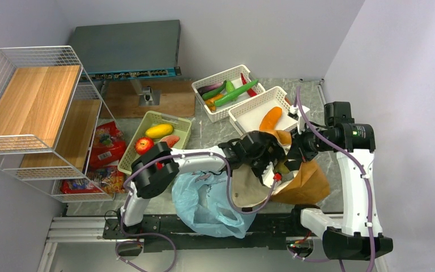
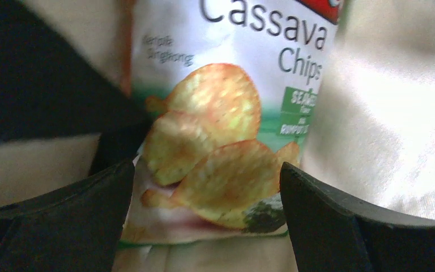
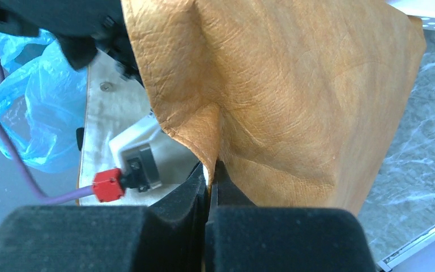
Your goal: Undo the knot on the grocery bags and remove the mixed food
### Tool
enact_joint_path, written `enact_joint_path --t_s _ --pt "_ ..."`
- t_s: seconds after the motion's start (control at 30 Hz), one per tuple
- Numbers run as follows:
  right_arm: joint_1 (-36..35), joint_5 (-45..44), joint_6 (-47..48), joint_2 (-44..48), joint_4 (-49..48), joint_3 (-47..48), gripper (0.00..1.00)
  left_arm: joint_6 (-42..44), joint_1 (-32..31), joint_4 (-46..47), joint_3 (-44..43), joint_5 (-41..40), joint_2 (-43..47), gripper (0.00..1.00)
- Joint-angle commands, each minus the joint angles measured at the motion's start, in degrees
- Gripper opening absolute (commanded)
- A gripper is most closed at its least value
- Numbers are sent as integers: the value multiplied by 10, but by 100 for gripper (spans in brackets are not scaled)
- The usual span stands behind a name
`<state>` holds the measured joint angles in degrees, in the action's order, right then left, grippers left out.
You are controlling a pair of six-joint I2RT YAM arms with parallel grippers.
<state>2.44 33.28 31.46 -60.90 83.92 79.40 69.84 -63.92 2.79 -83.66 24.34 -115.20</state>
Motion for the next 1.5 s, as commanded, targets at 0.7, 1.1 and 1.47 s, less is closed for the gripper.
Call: enact_joint_path --t_s 0.7,1.1,1.47 --pt "0 -36 -26 -8 -61 1 0 -59 -9 -27 66 79 140 0" --pt "93 -8 -6 -20 -93 4 0 -112 13 -175 71 103 307 0" --pt "74 19 27 -11 -94 -50 0 -196 40 -209 6 12 348 0"
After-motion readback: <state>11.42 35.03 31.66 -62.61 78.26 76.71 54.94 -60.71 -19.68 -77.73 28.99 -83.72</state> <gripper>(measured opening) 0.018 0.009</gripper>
